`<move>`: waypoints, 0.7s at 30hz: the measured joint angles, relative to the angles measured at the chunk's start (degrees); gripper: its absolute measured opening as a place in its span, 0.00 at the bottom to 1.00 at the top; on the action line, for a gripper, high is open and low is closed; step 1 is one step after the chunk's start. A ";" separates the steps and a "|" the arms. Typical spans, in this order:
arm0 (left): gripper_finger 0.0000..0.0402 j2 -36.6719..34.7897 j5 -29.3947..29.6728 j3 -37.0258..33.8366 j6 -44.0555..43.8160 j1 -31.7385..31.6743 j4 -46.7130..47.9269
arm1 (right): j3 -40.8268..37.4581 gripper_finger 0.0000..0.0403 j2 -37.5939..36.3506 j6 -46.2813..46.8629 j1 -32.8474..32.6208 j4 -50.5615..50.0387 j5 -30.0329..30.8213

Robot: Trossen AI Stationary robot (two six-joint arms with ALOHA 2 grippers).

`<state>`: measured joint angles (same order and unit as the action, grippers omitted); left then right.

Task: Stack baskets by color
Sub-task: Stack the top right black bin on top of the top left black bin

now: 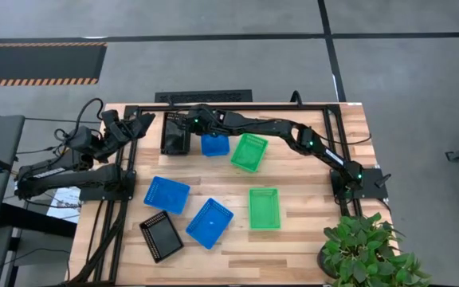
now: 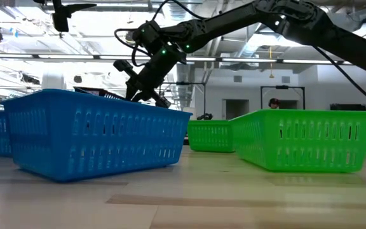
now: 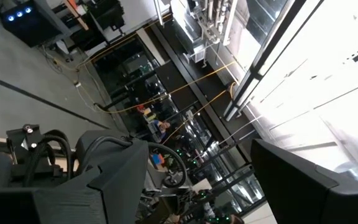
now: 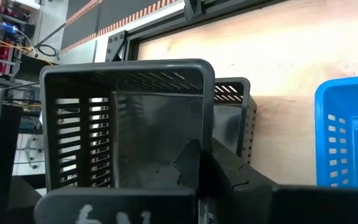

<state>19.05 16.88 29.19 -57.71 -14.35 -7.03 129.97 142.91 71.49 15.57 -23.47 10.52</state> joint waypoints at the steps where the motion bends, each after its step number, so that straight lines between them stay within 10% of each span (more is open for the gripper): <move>1: 0.68 0.00 0.00 0.00 0.00 0.00 0.00 | 0.00 0.08 0.00 -0.22 0.00 -0.04 -0.10; 21: 0.68 0.02 -0.16 0.02 0.02 0.02 -0.02 | -0.08 0.08 3.10 1.96 0.28 5.88 -6.65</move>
<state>19.07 16.73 29.21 -57.69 -14.33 -7.05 129.90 146.02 73.45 15.86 -17.59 3.87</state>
